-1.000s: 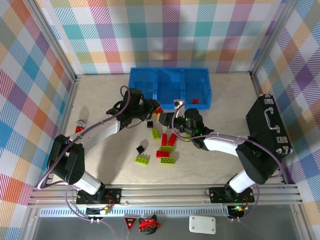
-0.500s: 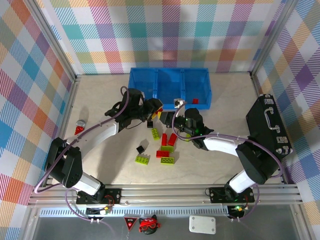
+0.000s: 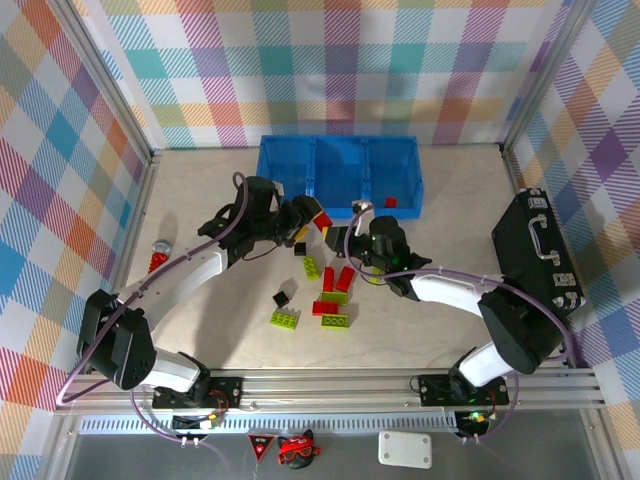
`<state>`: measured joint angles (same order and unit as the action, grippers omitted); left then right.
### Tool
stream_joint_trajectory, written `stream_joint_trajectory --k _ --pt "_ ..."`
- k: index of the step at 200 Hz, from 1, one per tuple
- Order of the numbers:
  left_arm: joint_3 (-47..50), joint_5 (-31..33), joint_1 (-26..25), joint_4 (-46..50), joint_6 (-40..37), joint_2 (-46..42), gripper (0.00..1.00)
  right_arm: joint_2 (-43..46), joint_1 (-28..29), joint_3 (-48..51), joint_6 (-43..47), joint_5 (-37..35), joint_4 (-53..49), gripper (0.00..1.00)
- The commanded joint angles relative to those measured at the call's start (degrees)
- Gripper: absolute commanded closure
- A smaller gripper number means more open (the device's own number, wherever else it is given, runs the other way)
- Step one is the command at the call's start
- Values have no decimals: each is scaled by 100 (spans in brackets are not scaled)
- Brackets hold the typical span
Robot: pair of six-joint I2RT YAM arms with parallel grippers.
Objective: Sort the legos into containers by color
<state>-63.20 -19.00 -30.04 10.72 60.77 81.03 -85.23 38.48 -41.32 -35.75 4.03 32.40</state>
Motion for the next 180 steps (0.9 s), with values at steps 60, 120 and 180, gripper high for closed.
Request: stream_joint_trajectory --k 60,120,180 --pt "-93 146 207 800 -642 -363 33 919 -1457 -323 669 147 -1829 78" --pt "-26 375 279 1198 -903 -705 33 288 -2567 -1076 872 662 -2654 77" --pt "51 564 321 1502 -1026 -988 32 -1229 -2793 -2442 821 1130 -3077 78"
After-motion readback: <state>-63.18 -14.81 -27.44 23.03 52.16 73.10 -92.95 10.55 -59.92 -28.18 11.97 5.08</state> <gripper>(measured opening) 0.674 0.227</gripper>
